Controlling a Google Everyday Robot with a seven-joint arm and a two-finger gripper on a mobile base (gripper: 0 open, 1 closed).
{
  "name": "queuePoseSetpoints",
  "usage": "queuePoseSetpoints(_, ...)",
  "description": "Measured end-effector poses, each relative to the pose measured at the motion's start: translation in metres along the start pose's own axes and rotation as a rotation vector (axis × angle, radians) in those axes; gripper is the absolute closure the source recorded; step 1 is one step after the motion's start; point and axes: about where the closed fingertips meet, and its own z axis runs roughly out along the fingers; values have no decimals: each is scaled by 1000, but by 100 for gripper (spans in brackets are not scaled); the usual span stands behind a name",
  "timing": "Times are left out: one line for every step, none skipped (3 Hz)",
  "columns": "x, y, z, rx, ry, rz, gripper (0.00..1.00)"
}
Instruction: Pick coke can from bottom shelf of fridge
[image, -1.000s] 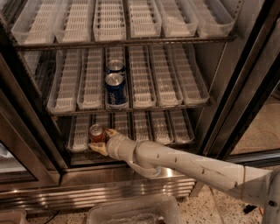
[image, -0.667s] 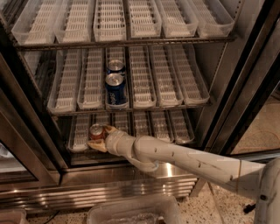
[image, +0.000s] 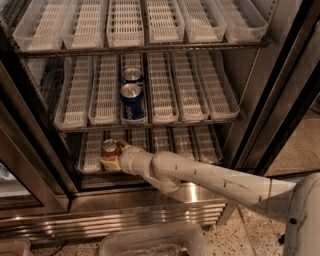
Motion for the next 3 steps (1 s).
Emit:
queuePoseSetpoints(0, 0, 0, 0, 0, 0, 98)
queuePoseSetpoints(-1, 1, 0, 0, 0, -1, 100)
queuePoseSetpoints(-20, 8, -10, 13, -35, -35, 100)
